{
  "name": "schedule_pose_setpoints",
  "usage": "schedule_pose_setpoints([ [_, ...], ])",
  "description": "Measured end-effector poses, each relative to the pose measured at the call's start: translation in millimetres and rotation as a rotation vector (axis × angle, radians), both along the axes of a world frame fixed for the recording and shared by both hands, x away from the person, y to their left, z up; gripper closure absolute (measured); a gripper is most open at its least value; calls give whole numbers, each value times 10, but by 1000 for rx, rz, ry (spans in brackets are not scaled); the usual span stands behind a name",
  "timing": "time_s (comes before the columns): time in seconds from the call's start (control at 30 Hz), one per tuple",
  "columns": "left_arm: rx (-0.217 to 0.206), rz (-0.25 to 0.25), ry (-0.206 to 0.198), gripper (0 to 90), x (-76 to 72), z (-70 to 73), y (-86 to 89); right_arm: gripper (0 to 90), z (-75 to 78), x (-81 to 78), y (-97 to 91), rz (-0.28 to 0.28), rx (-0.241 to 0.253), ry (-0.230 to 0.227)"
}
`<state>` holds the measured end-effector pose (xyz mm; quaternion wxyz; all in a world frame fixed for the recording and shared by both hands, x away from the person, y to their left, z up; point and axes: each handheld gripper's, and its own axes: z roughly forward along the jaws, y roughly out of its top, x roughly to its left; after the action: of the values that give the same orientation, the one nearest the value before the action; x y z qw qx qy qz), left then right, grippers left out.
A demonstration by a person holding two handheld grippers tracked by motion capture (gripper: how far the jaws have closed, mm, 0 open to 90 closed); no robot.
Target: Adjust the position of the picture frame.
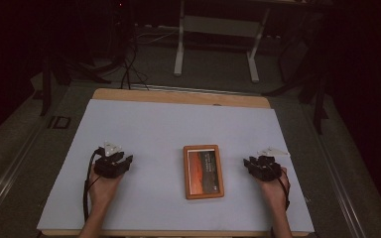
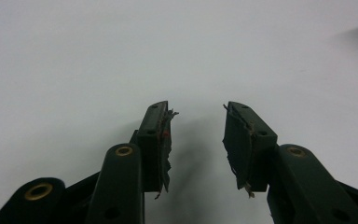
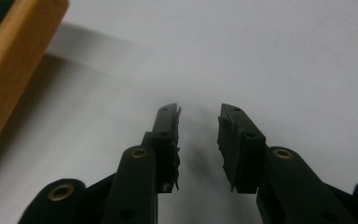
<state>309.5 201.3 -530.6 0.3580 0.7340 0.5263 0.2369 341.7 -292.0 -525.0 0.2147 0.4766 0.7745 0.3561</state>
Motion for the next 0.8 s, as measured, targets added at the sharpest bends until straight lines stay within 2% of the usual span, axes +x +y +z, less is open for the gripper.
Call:
schedule_pose_setpoints([
  [0.2,-24,-72,-22,604,-72,59,-61,687,31,-12,43,25,-15,-9],
  [0.47,-26,-154,-27,642,-122,123,-168,688,78,-35,106,55,-24,-24],
  [0.8,-31,-207,-29,637,-162,150,-272,694,119,-49,174,88,-16,-32],
])
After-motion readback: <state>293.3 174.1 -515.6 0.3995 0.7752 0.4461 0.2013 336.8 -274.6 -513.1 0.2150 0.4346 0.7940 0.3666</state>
